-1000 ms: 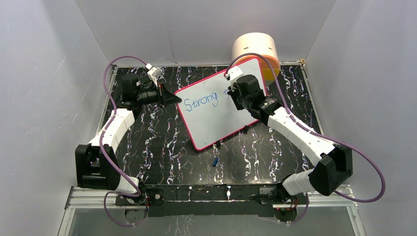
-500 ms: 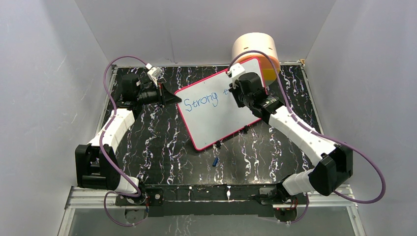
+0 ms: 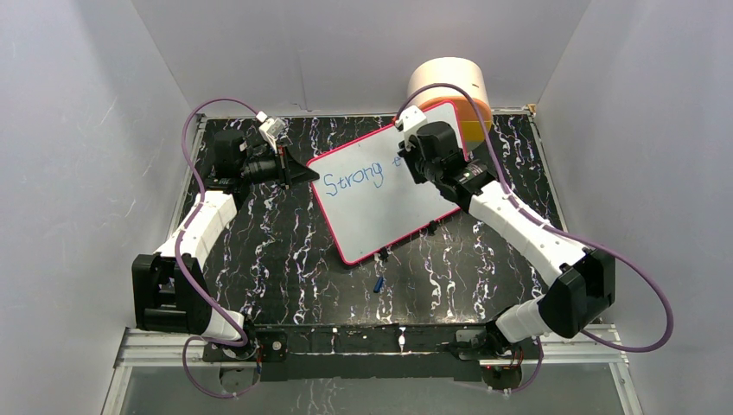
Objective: Write a sentence on the whiteboard
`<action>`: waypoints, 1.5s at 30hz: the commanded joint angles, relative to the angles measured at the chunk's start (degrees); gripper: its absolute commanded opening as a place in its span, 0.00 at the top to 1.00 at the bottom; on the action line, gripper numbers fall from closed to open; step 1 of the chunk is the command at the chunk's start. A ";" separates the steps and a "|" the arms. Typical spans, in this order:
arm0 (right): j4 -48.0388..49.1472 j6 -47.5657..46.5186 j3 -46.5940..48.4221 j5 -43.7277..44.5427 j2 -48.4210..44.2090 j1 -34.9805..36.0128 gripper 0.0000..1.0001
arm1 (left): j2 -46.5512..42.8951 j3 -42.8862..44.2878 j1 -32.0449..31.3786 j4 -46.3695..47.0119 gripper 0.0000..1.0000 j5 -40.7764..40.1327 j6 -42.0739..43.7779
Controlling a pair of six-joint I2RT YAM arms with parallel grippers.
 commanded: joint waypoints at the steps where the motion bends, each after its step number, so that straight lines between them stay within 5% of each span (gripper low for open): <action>1: 3.31 -0.31 3.18 -0.55 0.27 -0.31 1.00 | 2.08 -1.41 -2.10 -5.88 1.00 -3.91 5.51; 45: -4.94 1.71 -2.17 -2.70 -1.33 -0.57 1.00 | 2.48 -1.11 -2.19 -5.90 1.00 -3.49 5.51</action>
